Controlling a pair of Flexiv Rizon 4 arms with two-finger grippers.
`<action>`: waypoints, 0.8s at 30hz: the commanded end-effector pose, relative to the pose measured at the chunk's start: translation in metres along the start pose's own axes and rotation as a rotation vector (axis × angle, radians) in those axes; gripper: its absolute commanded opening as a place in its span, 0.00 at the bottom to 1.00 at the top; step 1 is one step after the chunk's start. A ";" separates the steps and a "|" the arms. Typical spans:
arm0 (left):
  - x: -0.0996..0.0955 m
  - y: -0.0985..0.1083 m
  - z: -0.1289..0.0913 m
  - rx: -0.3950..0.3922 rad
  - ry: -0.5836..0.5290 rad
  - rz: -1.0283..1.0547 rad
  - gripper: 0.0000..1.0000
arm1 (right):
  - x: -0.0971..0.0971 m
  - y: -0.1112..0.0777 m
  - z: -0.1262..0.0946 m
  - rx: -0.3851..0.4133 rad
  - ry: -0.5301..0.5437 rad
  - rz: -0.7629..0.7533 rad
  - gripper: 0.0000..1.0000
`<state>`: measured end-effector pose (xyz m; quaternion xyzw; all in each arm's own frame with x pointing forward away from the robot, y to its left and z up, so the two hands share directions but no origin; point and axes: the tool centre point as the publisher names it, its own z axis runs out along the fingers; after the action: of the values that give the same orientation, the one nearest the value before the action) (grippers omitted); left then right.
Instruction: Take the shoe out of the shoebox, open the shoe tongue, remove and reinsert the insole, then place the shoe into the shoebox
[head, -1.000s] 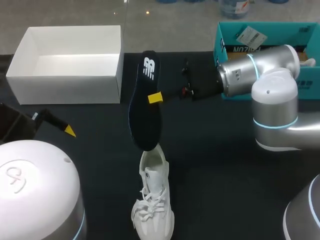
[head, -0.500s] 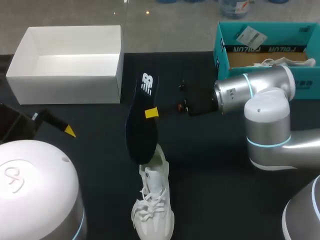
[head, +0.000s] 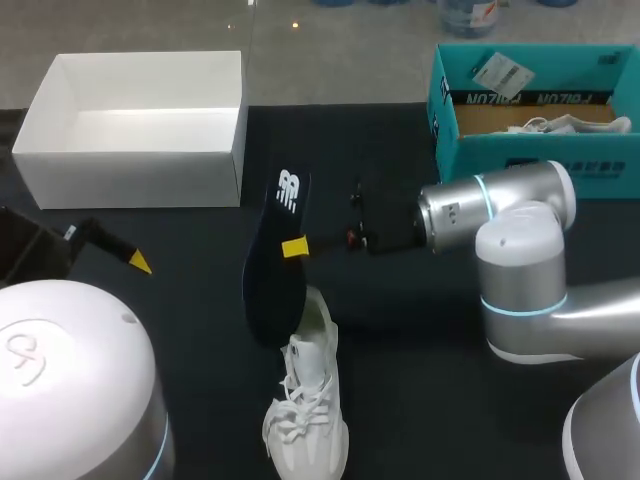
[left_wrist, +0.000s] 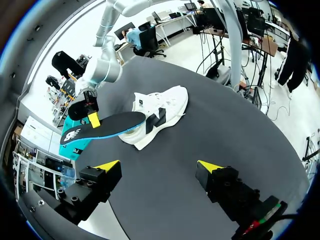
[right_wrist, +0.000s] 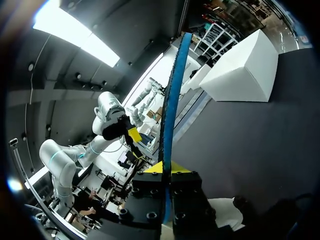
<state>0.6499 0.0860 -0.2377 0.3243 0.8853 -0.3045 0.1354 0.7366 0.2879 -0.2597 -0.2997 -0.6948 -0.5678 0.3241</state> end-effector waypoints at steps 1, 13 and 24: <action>0.000 0.000 0.000 -0.001 0.002 0.000 1.00 | 0.001 -0.006 0.004 -0.005 -0.006 0.005 0.00; 0.000 0.000 0.000 -0.001 0.002 0.000 1.00 | 0.007 0.011 -0.004 -0.016 -0.010 -0.032 0.00; 0.000 0.000 0.000 -0.001 0.002 0.000 1.00 | 0.010 0.032 -0.037 -0.010 -0.087 -0.080 0.00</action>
<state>0.6500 0.0860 -0.2376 0.3243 0.8854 -0.3044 0.1354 0.7639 0.2705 -0.2354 -0.2953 -0.7115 -0.5771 0.2710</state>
